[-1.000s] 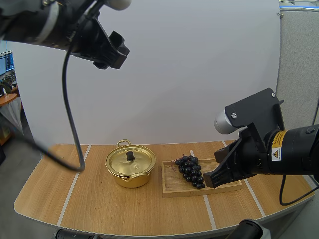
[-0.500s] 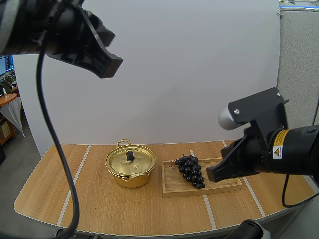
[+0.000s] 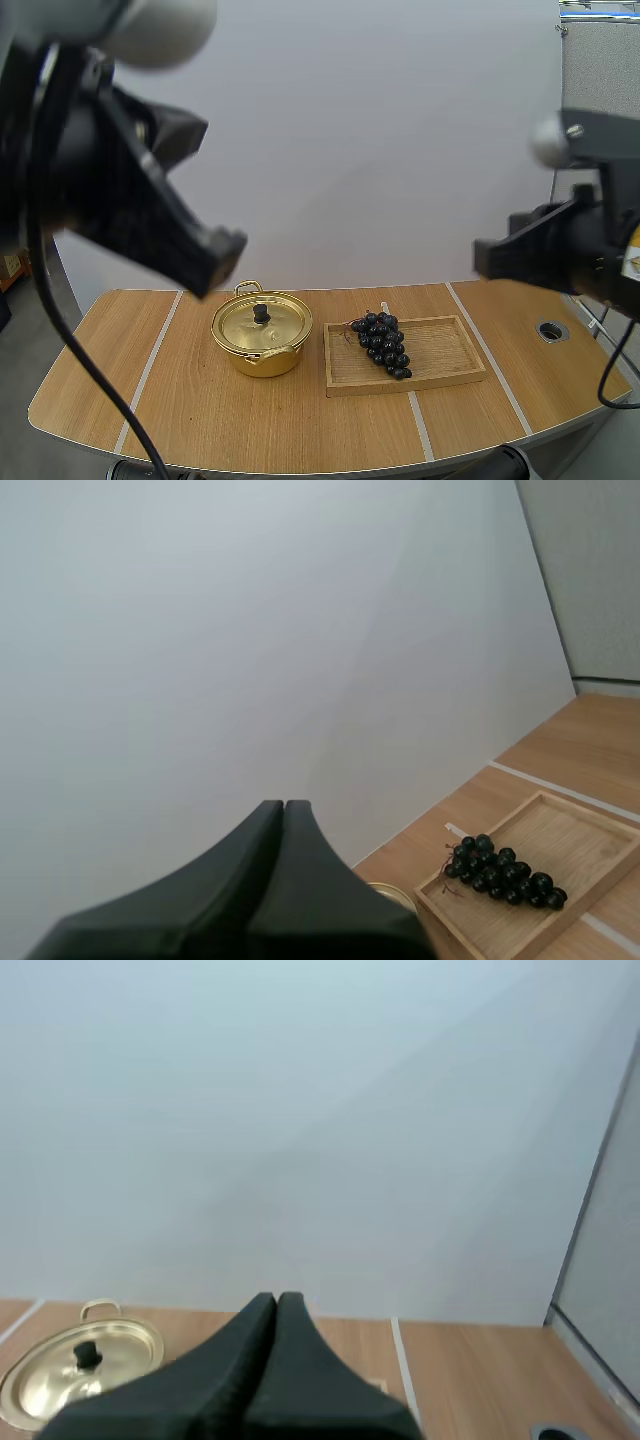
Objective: Open the pot, put the pineapple inside, and close it
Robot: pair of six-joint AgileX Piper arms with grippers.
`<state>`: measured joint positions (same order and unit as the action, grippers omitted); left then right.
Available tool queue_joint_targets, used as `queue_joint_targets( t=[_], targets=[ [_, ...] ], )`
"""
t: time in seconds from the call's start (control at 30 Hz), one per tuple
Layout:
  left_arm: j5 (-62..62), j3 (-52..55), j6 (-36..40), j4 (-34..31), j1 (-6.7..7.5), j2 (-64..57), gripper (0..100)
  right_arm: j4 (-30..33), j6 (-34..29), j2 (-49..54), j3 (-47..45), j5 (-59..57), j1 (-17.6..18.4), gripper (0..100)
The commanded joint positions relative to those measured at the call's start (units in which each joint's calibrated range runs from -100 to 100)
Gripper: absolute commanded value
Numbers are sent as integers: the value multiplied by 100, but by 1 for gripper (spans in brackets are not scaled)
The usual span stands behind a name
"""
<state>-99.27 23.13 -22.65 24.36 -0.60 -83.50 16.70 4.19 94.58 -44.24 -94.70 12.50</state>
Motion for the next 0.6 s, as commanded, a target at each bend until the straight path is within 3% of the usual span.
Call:
queue_joint_targets(
  t=[0.0, 0.3, 0.57],
  targets=[
    [1507, 955, 683, -117, -3, -873, 0, 218, -239, 542, 333, 1098, -387, 0],
    [3644, 2062, 1513, -574, -3, -1650, 0, 218, -1082, 542, 333, 2416, -893, 0],
    [4620, 3016, 1997, -672, -3, -1650, 0, 208, -1089, 542, -235, 4057, -1301, 0]
  ],
)
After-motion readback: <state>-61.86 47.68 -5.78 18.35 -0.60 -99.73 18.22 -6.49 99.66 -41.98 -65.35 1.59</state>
